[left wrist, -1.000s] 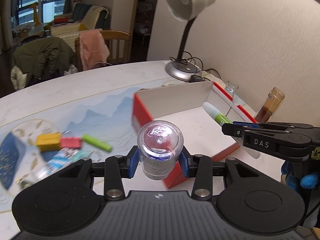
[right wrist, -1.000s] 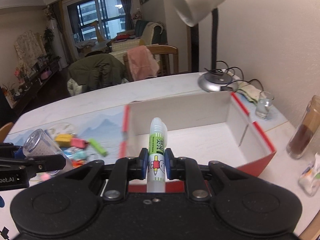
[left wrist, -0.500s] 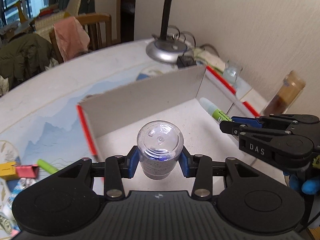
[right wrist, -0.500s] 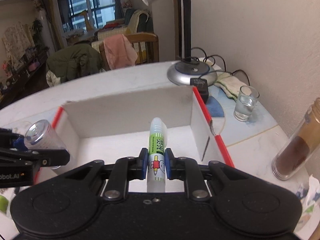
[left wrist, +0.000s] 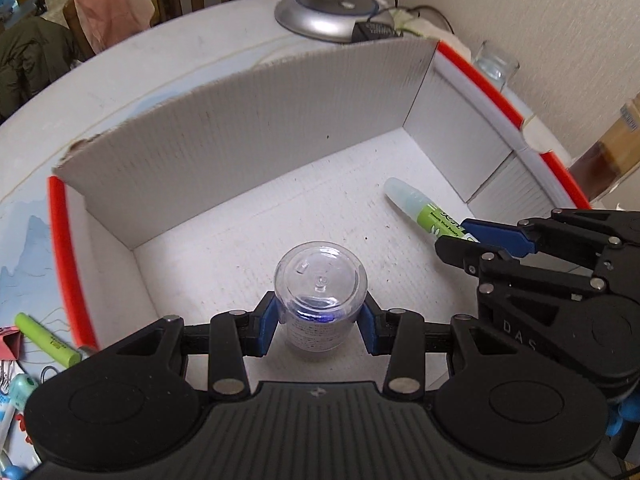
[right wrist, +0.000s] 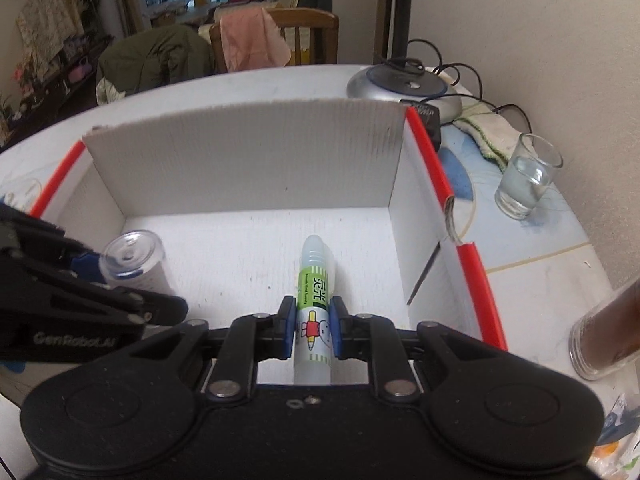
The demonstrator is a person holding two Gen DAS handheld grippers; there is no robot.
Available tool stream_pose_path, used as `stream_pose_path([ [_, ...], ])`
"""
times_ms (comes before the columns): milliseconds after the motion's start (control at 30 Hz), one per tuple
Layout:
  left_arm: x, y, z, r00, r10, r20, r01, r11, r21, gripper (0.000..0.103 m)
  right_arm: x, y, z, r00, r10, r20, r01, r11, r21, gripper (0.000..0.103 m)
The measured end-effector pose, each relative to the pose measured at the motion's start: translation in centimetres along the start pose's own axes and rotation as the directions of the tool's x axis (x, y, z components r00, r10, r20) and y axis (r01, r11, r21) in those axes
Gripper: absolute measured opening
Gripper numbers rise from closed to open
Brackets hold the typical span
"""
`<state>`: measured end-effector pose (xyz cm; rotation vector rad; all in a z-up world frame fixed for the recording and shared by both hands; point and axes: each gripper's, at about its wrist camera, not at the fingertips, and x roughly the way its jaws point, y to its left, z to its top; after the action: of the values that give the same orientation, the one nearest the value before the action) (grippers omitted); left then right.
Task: Organize rigid objects
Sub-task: 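Carry the cup and glue stick into the shoebox and open both tools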
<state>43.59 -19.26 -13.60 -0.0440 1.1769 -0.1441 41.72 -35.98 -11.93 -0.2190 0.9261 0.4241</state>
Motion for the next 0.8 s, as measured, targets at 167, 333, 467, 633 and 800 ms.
stream_pose_path([
  [167,1.2,-0.1,0.4,0.999,-0.014,-0.038,0.014,1.000,0.007,0.041,0.4,0.0,-0.5,1.000,0.004,-0.028,-0.004,1.000,-0.008,0.017],
  [333,2.0,0.0,0.6,0.998,-0.018,-0.058,0.018,1.000,-0.004,0.041,0.1,-0.1,-0.5,0.999,0.020,-0.033,-0.021,1.000,-0.010,0.022],
  [467,2.0,0.0,0.6,0.998,-0.007,-0.059,0.007,1.000,-0.012,0.041,0.0,0.0,-0.4,0.999,0.031,-0.030,-0.031,0.999,-0.019,0.026],
  [633,1.5,0.1,0.3,0.999,-0.004,-0.037,0.003,1.000,-0.024,0.044,-0.6,-0.1,-0.4,0.999,0.045,-0.017,-0.045,0.999,-0.013,0.038],
  [800,0.0,0.2,-0.1,1.000,0.026,0.004,-0.026,1.000,-0.018,0.065,-1.4,-0.3,-0.4,0.999,0.050,0.000,-0.050,0.999,-0.009,0.045],
])
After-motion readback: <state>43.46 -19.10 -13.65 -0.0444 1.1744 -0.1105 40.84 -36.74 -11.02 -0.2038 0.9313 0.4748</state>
